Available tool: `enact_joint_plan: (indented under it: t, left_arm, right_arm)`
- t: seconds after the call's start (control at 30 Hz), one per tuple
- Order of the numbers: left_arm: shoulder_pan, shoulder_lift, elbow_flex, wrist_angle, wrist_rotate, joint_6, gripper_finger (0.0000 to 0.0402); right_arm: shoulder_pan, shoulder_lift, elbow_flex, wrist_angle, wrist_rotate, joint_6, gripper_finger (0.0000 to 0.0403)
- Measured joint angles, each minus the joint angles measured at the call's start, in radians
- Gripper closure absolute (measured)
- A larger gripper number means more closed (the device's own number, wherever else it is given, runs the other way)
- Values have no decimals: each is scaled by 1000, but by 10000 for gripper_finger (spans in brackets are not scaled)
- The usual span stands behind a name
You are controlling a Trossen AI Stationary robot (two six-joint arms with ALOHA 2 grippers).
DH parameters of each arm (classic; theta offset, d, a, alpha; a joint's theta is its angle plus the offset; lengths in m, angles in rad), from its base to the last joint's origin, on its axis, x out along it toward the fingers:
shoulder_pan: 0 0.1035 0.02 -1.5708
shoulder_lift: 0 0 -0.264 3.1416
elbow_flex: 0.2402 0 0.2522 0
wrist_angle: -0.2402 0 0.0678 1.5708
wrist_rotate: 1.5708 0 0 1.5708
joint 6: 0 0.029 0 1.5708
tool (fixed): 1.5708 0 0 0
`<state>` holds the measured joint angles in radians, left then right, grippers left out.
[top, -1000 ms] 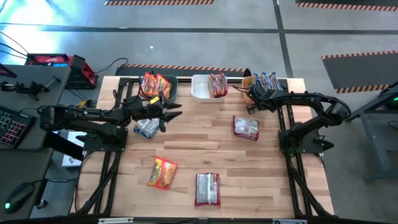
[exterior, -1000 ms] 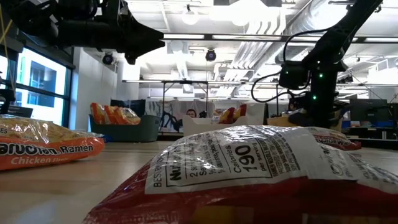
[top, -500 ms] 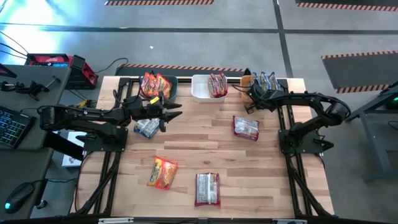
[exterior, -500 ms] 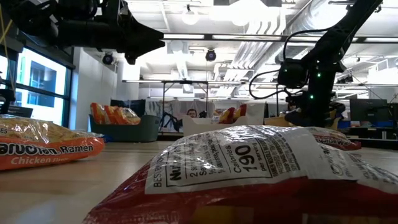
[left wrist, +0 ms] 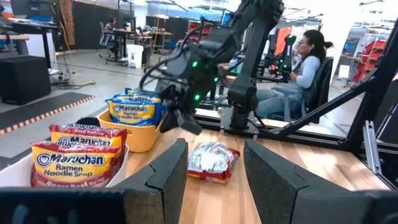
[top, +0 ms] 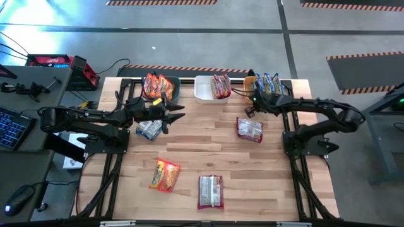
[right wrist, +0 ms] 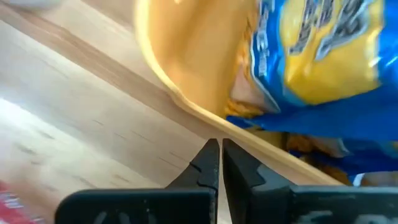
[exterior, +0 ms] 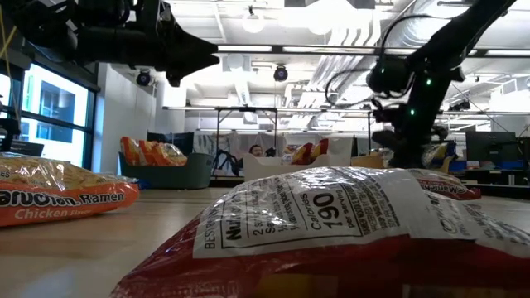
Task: Sort Maruchan noodles
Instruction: Put the bottom red noodle pack into the white bin
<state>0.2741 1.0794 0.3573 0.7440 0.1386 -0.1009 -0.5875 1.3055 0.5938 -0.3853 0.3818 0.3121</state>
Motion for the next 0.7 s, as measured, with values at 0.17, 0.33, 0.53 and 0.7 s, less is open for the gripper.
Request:
enact_joint_plan:
  t: [0.17, 0.33, 0.53, 0.7]
  left_arm:
    - [0, 0, 0, -19, 0, 0, 257]
    - [0, 0, 0, -38, 0, 0, 257]
    - [-10, 28, 0, -46, 0, -2, 257]
    - [-29, 87, 0, -36, 0, 54, 257]
  right_arm:
    - [103, -98, -23, 70, 69, 0, 403]
    - [238, -164, -210, 519, 111, -36, 403]
    - [366, -195, -390, 1001, -9, -110, 403]
    - [451, -236, -345, 835, -60, -108, 403]
